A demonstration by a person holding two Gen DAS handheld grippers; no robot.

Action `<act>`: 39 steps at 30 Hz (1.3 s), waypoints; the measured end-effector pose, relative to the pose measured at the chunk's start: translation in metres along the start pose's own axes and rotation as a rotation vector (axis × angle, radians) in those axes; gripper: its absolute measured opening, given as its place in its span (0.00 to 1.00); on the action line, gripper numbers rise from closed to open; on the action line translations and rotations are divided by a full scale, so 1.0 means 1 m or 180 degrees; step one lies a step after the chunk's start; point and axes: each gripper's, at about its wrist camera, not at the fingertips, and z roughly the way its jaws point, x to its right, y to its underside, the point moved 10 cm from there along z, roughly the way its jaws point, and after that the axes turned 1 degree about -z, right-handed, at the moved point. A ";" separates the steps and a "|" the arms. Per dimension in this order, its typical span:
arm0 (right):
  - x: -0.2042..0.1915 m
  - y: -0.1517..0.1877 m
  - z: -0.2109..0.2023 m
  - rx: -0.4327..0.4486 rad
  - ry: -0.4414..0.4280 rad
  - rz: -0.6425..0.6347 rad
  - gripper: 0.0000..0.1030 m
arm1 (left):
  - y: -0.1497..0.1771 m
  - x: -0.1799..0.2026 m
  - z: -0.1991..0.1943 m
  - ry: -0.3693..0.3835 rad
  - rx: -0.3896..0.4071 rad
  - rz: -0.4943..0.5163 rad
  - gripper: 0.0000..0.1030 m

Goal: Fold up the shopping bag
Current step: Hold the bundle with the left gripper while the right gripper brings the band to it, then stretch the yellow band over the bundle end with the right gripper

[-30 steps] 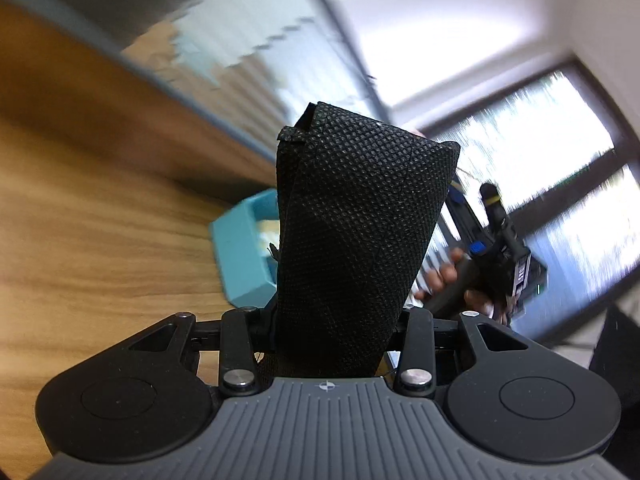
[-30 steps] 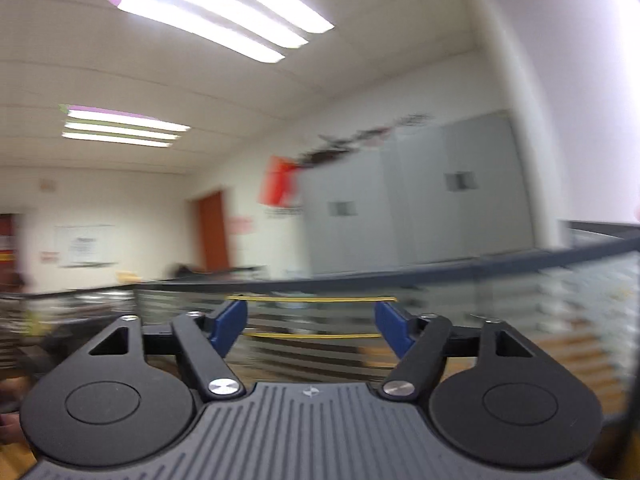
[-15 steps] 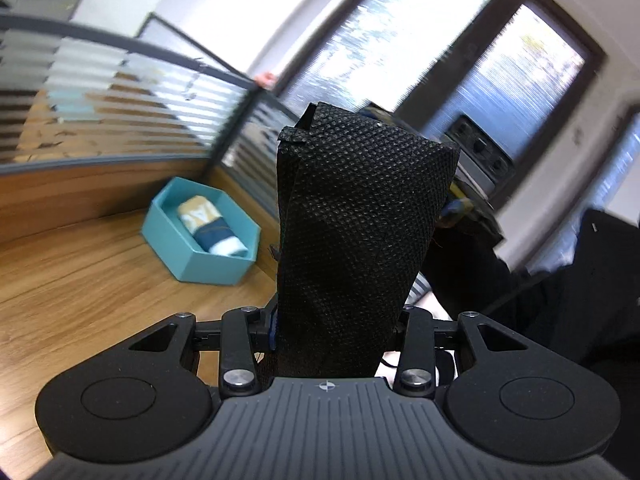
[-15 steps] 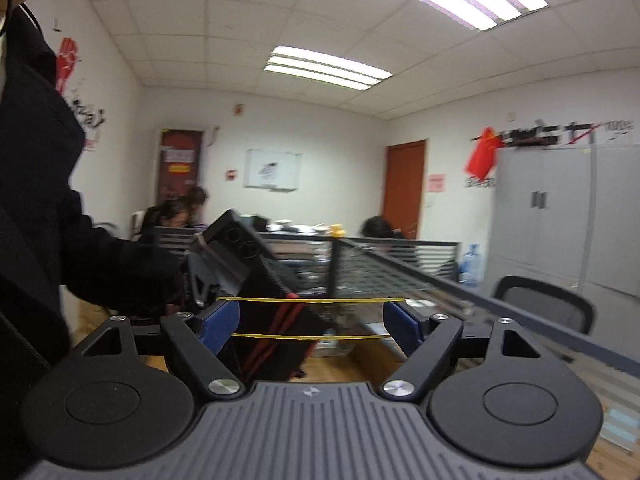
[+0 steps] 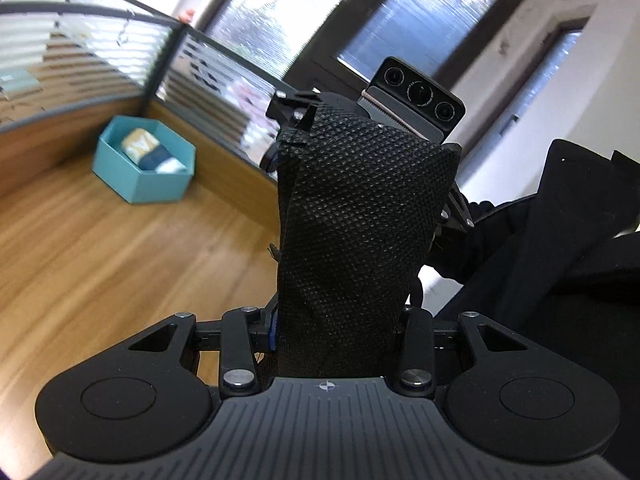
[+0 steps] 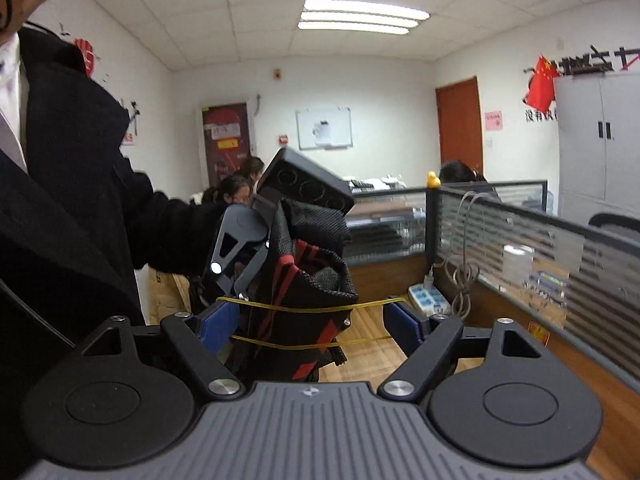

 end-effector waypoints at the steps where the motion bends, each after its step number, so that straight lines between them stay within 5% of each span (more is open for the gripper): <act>1: -0.001 -0.001 0.002 0.0025 0.0043 0.0012 0.83 | 0.001 -0.001 -0.003 0.0063 0.0026 -0.0029 0.41; 10: 0.001 0.004 -0.029 0.0362 0.0212 0.0252 0.83 | 0.004 0.013 0.002 0.0336 -0.0120 0.0009 0.40; 21: 0.007 0.000 -0.052 0.0311 0.0027 0.0135 0.84 | -0.009 0.037 0.051 0.0425 -0.0521 0.0152 0.40; 30: 0.017 0.034 -0.104 0.0008 -0.0050 0.0555 0.85 | -0.023 0.044 0.090 0.0419 -0.0602 0.0139 0.40; 39: 0.023 0.047 -0.145 0.0107 -0.0062 0.0509 0.85 | -0.050 0.053 0.131 0.0557 -0.1178 0.0255 0.40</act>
